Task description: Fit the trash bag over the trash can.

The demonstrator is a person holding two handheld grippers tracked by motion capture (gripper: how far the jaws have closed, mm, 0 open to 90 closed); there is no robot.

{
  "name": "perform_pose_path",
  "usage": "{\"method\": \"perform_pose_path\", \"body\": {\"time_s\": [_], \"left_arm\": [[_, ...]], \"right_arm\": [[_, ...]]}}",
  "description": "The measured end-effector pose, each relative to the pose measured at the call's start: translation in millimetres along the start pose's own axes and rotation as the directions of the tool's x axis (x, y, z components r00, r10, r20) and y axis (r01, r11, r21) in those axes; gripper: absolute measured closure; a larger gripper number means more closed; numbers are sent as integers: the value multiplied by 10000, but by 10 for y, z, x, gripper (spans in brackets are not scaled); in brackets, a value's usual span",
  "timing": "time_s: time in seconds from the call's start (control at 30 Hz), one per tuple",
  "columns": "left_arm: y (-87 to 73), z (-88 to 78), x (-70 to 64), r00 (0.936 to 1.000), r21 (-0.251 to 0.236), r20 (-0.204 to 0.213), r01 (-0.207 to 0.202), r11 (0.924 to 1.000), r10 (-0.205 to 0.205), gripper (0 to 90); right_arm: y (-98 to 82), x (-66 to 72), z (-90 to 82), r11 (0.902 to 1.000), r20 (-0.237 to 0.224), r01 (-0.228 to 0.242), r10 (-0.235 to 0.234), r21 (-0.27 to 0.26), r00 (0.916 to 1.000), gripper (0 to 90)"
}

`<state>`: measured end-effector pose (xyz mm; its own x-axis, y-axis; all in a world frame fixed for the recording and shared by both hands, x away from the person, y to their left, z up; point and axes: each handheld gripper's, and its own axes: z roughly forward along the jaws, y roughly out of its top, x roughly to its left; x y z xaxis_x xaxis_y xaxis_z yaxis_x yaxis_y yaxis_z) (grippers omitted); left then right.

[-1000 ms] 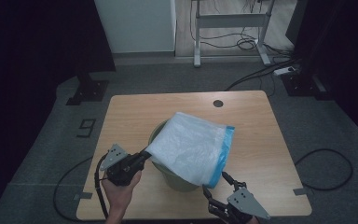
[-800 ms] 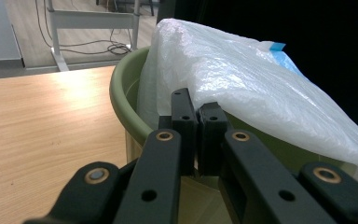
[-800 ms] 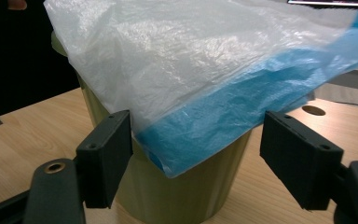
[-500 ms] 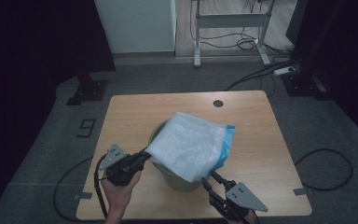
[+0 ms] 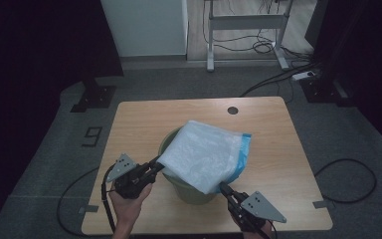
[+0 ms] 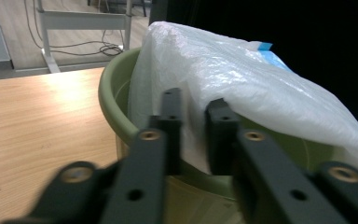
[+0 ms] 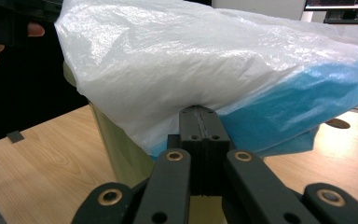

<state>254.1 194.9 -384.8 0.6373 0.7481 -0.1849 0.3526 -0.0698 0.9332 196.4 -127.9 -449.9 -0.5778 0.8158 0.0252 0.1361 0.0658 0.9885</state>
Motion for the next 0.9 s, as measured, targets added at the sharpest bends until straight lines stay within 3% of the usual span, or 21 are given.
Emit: {"method": "perform_pose_path", "body": {"time_s": [0.1, 0.23, 0.47, 0.57, 0.7, 0.9], "left_arm": [[16, -49, -60, 9992, -173, -28, -397, 9991, 397, 589], [50, -93, -128, 9967, -57, 74, -808, 9967, 808, 431], [70, -116, -253, 9900, -98, 378, -1354, 9907, 1357, 328], [89, -97, -357, 9817, 3, 402, -1864, 9825, 1863, 296], [129, -35, -395, 9839, 170, 620, -1692, 9854, 1678, 254], [185, 60, -401, 9898, 439, 532, -1347, 9899, 1324, 255]], "right_arm": [[3, -7, -2, 10000, 11, -45, 45, 12, 10000, 890], [35, 14, -36, 9999, 16, -47, 47, -134, 10000, 888], [90, 30, -42, 9997, 26, 119, -118, -235, 9999, 845], [92, 26, -32, 9998, 43, 84, -83, -184, 10000, 841], [94, 27, -33, 9998, 41, 64, -64, -175, 10000, 836], [117, 32, -37, 9997, -6, 180, -180, -143, 9998, 835]]}}
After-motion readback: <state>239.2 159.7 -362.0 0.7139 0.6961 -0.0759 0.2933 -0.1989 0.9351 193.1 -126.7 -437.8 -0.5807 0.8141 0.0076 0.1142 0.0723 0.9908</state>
